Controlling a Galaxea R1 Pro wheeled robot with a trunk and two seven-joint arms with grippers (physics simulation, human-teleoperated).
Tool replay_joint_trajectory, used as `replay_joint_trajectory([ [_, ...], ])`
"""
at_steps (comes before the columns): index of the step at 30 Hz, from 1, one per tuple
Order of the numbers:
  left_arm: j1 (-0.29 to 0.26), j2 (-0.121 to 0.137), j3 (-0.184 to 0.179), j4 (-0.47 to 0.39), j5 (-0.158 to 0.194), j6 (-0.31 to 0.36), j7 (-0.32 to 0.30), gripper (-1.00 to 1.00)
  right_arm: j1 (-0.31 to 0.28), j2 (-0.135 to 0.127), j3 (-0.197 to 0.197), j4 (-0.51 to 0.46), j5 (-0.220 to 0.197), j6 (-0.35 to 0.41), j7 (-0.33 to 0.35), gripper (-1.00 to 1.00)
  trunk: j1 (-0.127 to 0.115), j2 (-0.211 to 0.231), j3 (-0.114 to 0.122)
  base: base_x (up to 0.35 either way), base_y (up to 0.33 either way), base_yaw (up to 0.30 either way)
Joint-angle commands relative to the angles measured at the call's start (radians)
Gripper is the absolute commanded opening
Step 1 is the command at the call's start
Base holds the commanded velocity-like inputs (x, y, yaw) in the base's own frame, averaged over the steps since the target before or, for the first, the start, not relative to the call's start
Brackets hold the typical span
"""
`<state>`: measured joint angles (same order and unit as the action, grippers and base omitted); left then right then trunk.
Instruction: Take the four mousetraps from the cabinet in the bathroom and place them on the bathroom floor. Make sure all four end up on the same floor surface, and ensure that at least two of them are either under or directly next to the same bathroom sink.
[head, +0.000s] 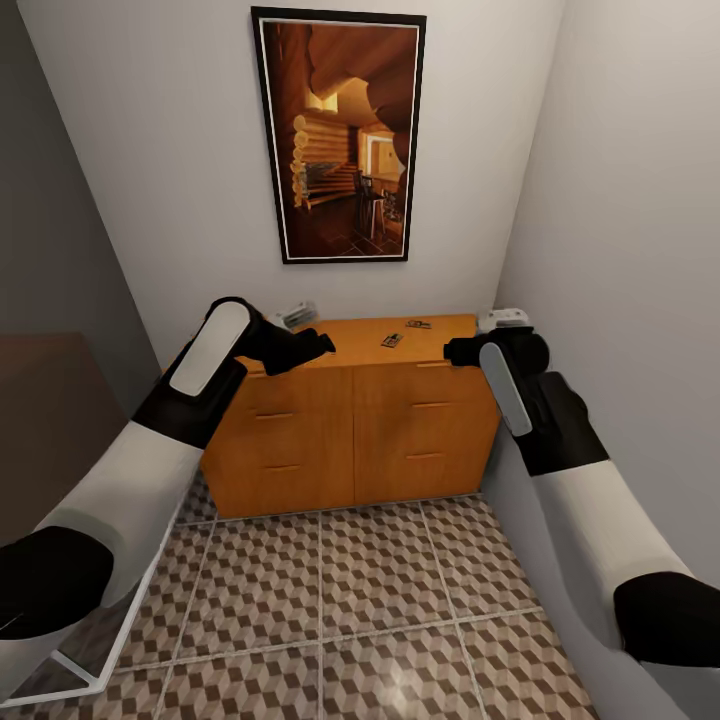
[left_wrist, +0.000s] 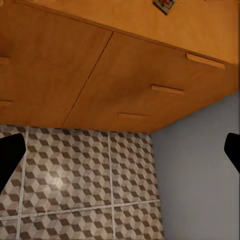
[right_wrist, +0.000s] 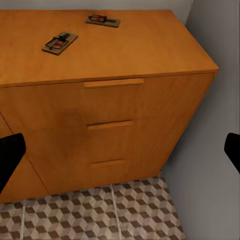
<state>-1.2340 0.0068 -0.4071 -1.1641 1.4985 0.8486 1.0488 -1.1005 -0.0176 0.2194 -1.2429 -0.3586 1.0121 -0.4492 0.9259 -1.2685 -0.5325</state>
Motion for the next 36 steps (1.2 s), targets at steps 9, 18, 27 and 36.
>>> replay_joint_trajectory([
  [9, -0.033, 0.007, 0.009, -0.014, 0.012, 0.006, 0.033, 1.0, -0.066, 0.049, 0.003, 0.033, -0.016, 0.003, -0.058, 1.0, 0.0, -0.001, -0.001, 0.0, 0.0, 0.0],
  [18, -0.028, 0.01, 0.004, -0.028, 0.012, 0.007, 0.036, 1.0, -0.072, 0.057, 0.002, 0.045, -0.018, 0.003, -0.064, 1.0, 0.0, -0.001, -0.001, 0.016, 0.0, 0.0],
  [27, -0.027, 0.007, 0.001, -0.022, 0.016, 0.01, 0.03, 1.0, -0.071, 0.061, 0.004, 0.046, -0.019, 0.003, -0.065, 1.0, 0.0, -0.001, -0.001, 0.251, 0.0, 0.0],
  [36, -0.027, 0.006, -0.02, -0.022, 0.017, 0.014, 0.03, 1.0, -0.071, 0.062, 0.003, 0.06, -0.04, 0.003, -0.065, 1.0, 0.0, -0.001, -0.001, 0.326, 0.0, 0.0],
])
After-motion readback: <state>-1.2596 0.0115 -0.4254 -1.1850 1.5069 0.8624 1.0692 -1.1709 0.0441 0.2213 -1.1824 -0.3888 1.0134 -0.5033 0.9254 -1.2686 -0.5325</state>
